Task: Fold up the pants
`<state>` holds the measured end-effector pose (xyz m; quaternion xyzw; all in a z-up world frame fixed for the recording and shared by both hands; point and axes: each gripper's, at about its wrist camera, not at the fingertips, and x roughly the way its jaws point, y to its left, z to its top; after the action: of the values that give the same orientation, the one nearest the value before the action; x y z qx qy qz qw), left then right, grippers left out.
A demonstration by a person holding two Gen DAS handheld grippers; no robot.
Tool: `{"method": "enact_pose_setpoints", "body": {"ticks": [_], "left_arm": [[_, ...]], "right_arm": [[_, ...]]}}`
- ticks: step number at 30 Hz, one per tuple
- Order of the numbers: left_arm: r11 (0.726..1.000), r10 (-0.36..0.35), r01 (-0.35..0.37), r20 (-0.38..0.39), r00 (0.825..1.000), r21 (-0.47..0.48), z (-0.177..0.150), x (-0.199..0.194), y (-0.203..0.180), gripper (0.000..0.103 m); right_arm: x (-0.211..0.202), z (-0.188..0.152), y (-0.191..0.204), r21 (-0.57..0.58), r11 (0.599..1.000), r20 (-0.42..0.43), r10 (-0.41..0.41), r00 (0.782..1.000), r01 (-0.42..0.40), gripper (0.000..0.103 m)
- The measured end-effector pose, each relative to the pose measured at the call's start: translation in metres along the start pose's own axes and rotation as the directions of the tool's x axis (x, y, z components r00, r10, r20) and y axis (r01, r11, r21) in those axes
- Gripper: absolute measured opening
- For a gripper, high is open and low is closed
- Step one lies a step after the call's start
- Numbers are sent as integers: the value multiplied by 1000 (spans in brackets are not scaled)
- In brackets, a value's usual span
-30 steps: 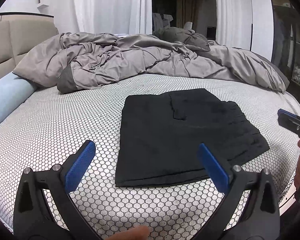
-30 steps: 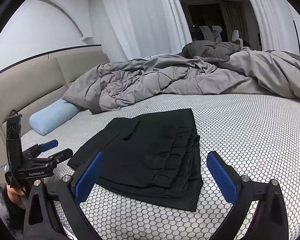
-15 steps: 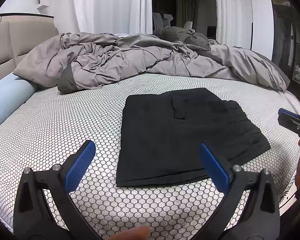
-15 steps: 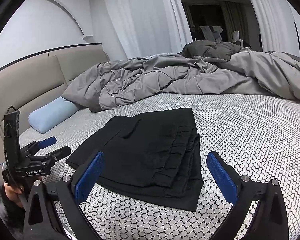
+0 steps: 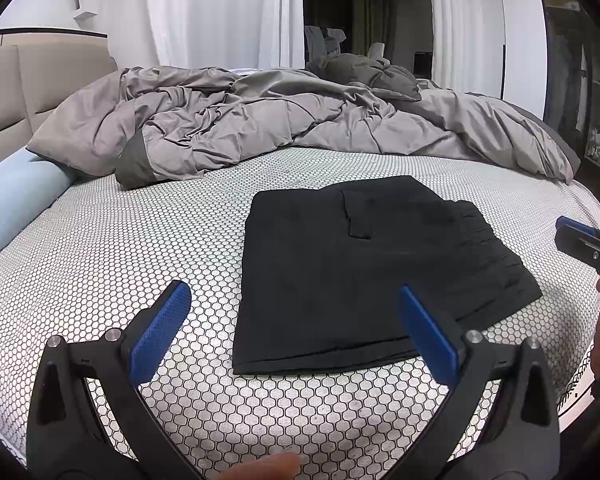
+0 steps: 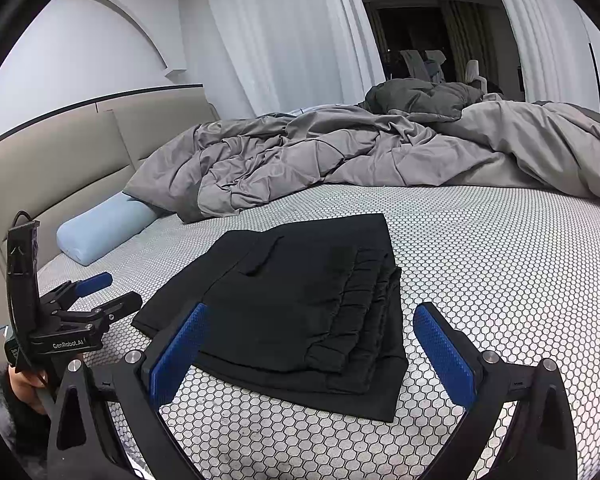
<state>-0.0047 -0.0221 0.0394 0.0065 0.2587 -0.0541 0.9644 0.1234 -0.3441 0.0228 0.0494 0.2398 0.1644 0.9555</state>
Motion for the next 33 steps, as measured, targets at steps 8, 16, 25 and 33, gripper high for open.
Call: {"method": "enact_pose_setpoints", "body": {"ticks": [8,16,25,33], "left_arm": [[1000,1,-1,1,1000,-1,1,0,1,102],[1000,1,-1,4,1000,1,1,0,4,102],[1000,1,-1,5,1000,2,1,0,4,102],[1000,-1,1,6,1000,2,3,0,10,102]], "right_arm": [[1,-1,4,3,1000,-1,-8,1000,8,103],[2,-1,4,2,1000,-2,-9,1000,9,103],[2,0,2,0,1000,-4,-6,1000,6,103],[3,-2,1,0,1000,-5,-7,1000,7,103]]}}
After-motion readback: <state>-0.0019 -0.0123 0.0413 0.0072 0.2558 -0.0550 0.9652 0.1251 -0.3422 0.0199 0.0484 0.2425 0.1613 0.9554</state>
